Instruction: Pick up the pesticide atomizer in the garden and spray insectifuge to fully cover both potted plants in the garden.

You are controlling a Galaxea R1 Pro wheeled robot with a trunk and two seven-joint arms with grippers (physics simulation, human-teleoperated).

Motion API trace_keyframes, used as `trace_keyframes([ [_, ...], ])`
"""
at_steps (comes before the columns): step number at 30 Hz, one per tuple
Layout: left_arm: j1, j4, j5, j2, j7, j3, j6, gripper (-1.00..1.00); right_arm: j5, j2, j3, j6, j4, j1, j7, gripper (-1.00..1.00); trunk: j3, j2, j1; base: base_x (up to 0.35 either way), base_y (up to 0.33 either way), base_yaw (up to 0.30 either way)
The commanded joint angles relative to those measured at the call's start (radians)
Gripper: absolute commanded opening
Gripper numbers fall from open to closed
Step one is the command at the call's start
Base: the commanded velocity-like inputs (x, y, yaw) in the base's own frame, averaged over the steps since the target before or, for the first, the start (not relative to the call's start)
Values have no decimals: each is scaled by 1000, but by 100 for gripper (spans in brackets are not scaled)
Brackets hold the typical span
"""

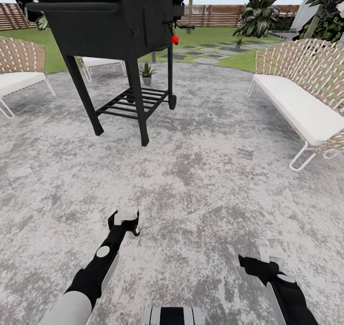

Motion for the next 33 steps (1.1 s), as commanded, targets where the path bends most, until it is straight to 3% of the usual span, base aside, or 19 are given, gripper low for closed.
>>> trace_keyframes([
  [1,0,1,-6,-1,0,2,-3,100,0,0,0,5,-1,0,0,100,-6,-1,0,0,0,0],
  [21,0,0,-6,-1,0,1,-3,100,0,0,1,5,-1,0,0,100,-112,-5,9,0,0,0],
  [28,0,0,-6,-1,0,1,-3,100,0,0,0,5,-1,0,0,100,-113,-5,9,0,0,0],
  [33,0,1,-6,-1,0,1,-3,100,0,0,0,5,-1,0,-1,100,-136,-6,11,0,0,0],
])
